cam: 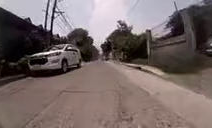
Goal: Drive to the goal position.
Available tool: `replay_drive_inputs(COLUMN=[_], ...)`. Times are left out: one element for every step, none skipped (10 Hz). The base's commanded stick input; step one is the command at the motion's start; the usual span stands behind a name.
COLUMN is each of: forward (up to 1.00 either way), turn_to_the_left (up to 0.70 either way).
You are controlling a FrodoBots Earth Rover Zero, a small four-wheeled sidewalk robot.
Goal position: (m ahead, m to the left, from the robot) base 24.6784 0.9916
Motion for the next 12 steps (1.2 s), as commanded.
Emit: replay_drive_inputs(forward=[1.00,1.00,1.00,1.00,1.00,1.00,1.00,1.00,1.00,1.00,1.00,1.00], turn_to_the_left=[0.06,0.34,0.43,0.43,0.43,0.10,0.03,0.03,0.03,0.03,0.03,0.03])
